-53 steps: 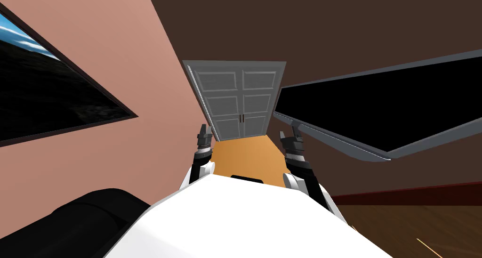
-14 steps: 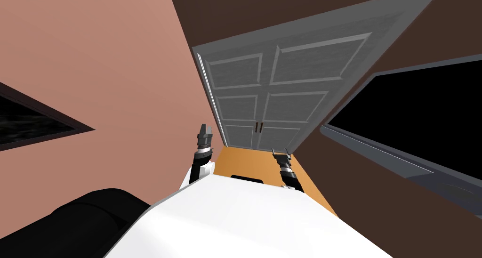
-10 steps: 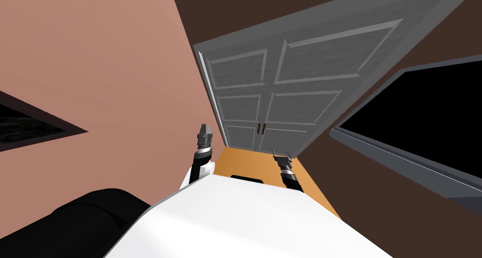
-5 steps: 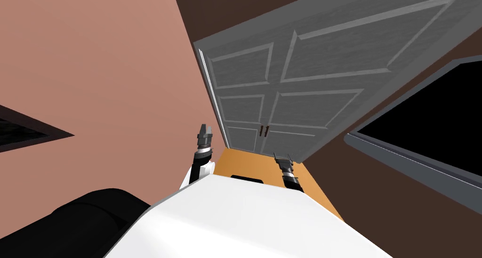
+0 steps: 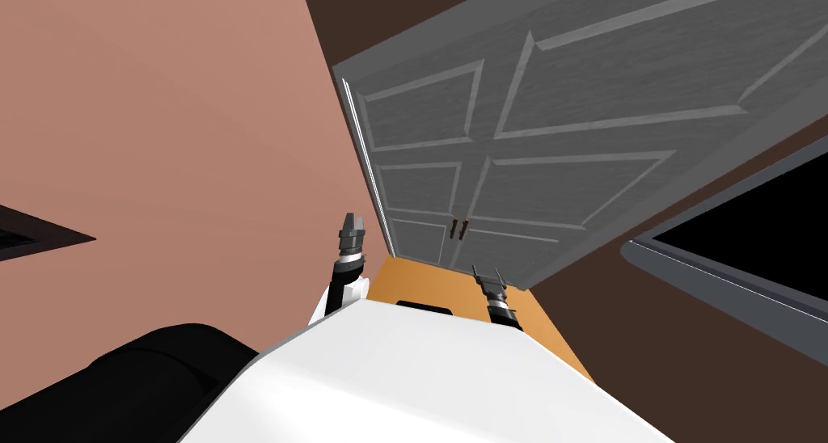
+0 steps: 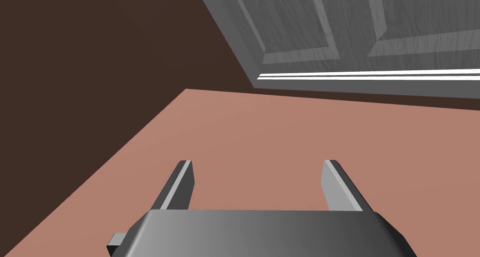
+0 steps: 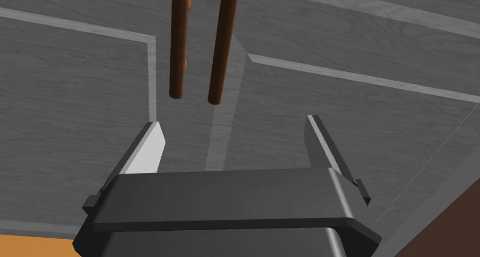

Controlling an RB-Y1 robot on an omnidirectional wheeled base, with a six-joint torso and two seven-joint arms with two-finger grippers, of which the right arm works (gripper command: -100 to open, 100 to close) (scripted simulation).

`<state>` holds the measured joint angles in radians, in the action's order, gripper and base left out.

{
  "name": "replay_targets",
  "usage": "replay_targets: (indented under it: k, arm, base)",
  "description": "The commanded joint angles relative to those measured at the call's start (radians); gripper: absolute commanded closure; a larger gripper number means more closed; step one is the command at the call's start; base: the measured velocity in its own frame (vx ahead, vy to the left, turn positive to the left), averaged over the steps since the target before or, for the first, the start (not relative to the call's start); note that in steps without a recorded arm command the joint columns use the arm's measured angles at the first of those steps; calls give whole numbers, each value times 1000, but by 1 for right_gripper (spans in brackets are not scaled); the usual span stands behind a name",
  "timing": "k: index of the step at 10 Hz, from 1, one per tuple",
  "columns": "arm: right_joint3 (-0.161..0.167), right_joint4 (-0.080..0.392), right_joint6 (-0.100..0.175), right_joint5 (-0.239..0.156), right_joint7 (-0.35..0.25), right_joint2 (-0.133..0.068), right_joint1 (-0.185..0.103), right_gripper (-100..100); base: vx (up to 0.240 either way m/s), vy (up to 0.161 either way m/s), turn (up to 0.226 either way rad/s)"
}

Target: Pull the door open

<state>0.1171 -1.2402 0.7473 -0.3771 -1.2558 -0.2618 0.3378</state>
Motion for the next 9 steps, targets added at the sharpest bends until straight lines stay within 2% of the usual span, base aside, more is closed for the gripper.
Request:
replay_targets:
  k: [1, 4, 5, 9]
  arm:
    - [2, 28, 12, -12, -34, -7, -3, -100]
    - [6, 75, 30, -32, -85, -16, -12, -100]
    - [8, 105, 41, -46, -118, -22, -18, -100]
    - [14, 179, 70, -78, -200, -37, -36, -100]
  base:
    - [111, -9, 72]
    - [104, 2, 70]
    - [140, -20, 101]
    - [161, -15, 82]
